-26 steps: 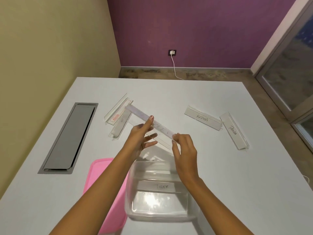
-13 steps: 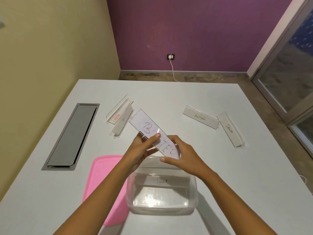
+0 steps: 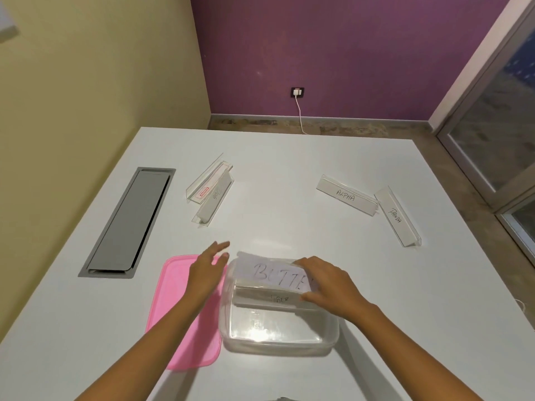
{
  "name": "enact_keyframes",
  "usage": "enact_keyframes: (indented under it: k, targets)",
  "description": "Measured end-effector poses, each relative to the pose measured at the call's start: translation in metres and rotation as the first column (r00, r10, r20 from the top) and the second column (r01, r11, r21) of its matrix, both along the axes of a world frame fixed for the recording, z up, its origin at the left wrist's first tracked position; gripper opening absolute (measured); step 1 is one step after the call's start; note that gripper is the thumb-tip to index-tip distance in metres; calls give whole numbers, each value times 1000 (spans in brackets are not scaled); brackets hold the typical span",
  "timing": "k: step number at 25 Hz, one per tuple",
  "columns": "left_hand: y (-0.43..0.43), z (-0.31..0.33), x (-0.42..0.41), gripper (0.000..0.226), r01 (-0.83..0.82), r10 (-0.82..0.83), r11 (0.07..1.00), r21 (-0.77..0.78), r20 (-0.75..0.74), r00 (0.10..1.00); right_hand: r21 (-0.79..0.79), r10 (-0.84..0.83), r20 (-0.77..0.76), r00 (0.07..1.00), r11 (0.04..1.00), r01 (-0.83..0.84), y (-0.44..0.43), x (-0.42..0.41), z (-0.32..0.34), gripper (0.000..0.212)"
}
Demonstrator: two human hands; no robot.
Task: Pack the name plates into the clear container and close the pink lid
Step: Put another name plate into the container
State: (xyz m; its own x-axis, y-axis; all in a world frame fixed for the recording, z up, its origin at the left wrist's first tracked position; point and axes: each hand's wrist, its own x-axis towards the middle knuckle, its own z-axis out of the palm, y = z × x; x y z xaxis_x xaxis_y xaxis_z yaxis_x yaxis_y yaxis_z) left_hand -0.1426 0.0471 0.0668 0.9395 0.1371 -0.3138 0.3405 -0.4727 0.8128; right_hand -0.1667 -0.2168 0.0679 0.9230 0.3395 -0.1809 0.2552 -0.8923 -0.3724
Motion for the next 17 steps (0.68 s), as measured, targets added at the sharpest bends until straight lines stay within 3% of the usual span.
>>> enact_keyframes:
  k: [2,6,17]
  targets:
    - [2,-12,-4,35,42,-40,999,23,-95,995,-95,59,30,998,994,-56,3,-4,-12,61]
    - [0,-22,-9,37,63,-65,998,-20,-95,993,-186,94,61,994,979,-81,9,-6,-35,62]
    - [-1,-25,-11,36,18,-21,998,-54,-46,999,-236,62,101,993,971,-36,21,-9,-59,58]
